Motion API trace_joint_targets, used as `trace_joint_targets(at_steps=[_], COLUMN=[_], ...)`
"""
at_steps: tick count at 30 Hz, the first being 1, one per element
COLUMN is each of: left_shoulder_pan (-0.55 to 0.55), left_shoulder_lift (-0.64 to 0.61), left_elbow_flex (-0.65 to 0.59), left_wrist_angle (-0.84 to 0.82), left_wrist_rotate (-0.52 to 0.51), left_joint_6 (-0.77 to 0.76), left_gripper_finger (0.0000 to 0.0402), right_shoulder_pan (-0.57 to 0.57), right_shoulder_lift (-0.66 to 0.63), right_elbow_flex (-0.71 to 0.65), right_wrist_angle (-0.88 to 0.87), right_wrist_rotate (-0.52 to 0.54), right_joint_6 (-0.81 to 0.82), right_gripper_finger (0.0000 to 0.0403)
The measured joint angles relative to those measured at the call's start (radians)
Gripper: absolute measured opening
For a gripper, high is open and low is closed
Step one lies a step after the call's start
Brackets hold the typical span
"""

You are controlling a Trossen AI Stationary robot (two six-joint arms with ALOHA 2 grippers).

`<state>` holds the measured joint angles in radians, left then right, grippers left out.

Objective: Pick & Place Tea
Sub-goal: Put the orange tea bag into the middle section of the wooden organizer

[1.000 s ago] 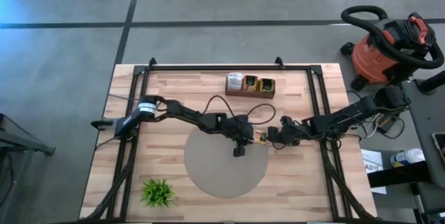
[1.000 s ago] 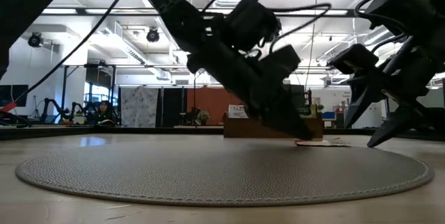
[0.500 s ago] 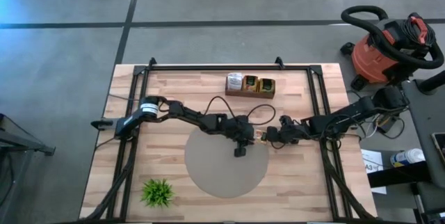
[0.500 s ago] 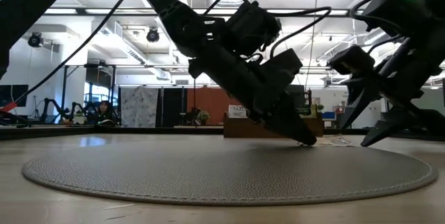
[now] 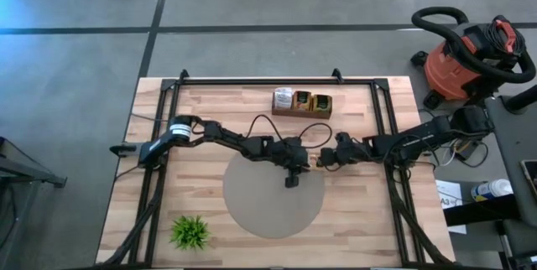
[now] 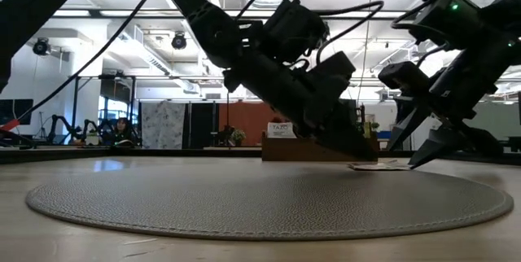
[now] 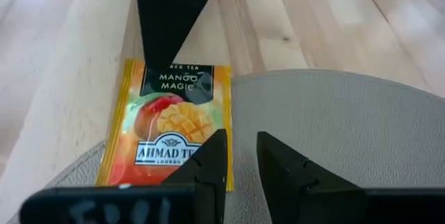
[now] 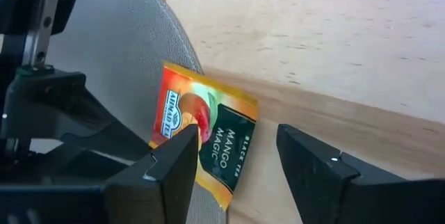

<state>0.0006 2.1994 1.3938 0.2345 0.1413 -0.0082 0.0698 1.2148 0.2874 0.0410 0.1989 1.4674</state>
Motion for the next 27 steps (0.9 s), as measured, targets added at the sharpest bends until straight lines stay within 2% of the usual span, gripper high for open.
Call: trace_joint_targets(at_steps=[6, 13, 17, 22, 27], left_shoulder_pan=[0.003, 0.007, 0.013, 0.022, 0.022], left_shoulder_lift=[0.026, -0.055, -0.077, -0.045, -0.007], left_elbow_flex=[0.006, 0.046, 0.044, 0.04, 0.04], left_wrist_angle=[-0.003, -0.071, -0.103, -0.169, -0.125], left_wrist_rotate=[-0.001, -0.056, -0.091, -0.076, -0.046], left_joint_6=[-0.013, -0.014, -0.004, -0.004, 0.002], left_gripper_finger=[0.0074, 0.0074, 0.0074, 0.0074, 0.0074], right_shoulder_pan=[-0.007, -0.006, -0.006, -0.005, -0.005], right_shoulder_lift=[0.0, -0.002, -0.002, 0.001, 0.053], right_elbow_flex=[0.0, 0.0, 0.0, 0.014, 0.02], right_wrist_angle=[0.0, 0.012, 0.022, 0.021, 0.027], right_wrist_rotate=[-0.029, -0.054, -0.109, -0.12, -0.103], right_joint_6=[-0.031, -0.038, -0.05, -0.077, -0.075], right_gripper_finger=[0.0195, 0.0196, 0.0196, 0.0196, 0.0194])
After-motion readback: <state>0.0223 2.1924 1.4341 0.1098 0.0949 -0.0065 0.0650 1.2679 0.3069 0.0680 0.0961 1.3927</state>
